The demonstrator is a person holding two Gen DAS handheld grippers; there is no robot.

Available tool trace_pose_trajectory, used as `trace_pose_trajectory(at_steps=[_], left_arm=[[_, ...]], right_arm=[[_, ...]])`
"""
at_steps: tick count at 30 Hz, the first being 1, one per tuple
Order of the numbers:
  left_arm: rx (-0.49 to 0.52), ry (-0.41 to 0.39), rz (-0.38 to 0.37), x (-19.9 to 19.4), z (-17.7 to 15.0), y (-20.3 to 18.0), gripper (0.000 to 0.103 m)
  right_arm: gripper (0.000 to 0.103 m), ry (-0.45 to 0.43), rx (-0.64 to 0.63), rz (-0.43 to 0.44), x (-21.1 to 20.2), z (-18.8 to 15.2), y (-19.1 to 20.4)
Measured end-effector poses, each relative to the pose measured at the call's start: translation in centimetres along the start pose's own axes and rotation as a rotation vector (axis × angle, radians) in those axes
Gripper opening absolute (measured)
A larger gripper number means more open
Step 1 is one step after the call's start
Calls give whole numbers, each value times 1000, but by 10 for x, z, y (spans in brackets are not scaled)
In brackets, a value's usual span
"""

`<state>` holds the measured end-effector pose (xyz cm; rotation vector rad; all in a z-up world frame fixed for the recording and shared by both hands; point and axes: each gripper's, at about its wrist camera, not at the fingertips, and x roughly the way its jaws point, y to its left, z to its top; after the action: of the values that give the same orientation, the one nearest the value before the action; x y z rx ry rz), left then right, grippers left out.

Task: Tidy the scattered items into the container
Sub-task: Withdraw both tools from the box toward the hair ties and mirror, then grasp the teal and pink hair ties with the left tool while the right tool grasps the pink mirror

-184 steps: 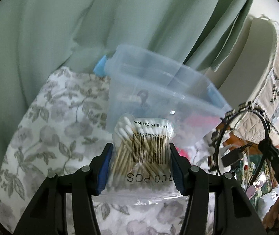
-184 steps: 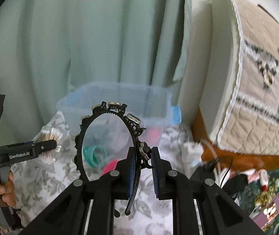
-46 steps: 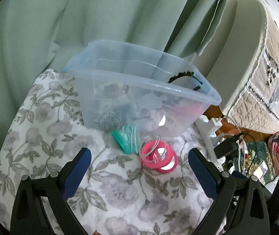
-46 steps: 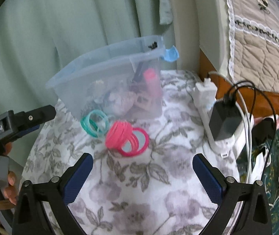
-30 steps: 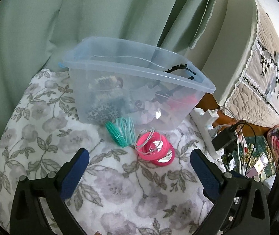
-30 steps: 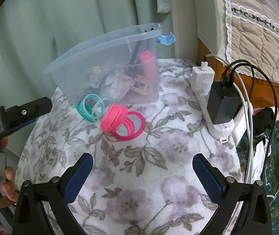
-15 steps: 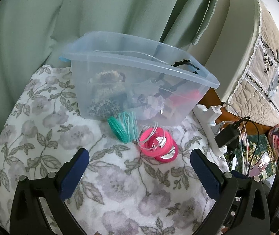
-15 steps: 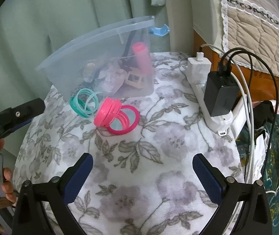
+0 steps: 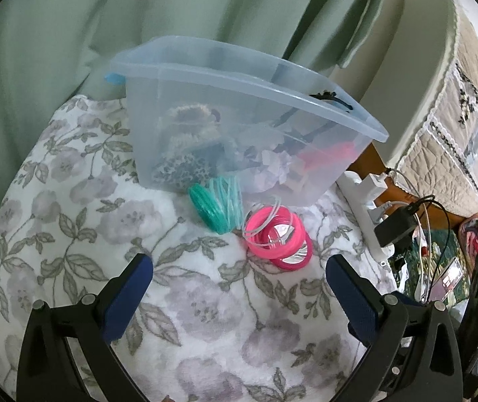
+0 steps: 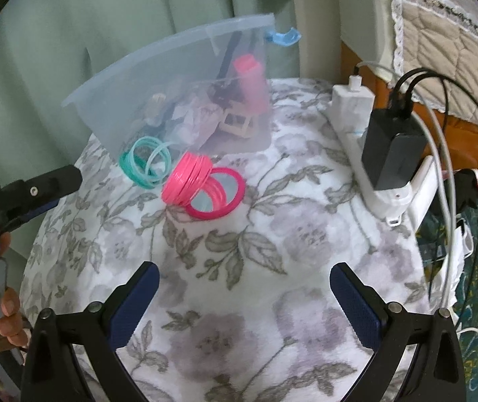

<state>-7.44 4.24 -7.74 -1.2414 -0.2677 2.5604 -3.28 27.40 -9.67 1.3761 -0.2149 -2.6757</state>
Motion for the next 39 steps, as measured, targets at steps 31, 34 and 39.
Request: trace_pose_trajectory(at_steps=[31,34,39], left_arm=[[-49,132,78,106,44,7,54],[-80,134,84,107,42,13,37],[-145,125,89,99,35,29,28]], right_arm=[[103,95,24,33,50,-2,-13],[103,92,19,31,52,2,-12],[103,83,-22,28,58,11,-4]])
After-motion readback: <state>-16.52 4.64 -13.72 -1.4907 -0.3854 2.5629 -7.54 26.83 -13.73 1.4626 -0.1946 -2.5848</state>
